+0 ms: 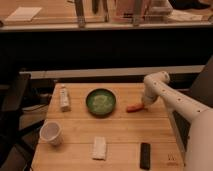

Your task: Drag the pepper across the table

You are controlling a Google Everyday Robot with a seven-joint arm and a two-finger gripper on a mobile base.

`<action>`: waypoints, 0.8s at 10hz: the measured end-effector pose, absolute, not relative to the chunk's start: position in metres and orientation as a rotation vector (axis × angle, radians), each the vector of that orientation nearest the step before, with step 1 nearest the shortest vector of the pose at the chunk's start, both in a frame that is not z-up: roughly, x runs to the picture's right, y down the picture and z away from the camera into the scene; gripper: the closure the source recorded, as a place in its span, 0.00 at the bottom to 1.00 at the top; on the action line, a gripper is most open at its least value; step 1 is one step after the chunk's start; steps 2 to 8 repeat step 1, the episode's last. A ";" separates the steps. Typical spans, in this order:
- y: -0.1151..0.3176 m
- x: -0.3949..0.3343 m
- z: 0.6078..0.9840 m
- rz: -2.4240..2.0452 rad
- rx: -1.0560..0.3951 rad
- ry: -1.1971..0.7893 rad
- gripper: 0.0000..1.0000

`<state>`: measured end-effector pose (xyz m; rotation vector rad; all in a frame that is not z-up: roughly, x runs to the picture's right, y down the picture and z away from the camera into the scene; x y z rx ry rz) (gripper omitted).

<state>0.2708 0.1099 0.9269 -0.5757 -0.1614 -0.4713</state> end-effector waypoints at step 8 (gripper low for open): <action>0.111 0.272 0.926 -0.467 -0.578 -0.160 1.00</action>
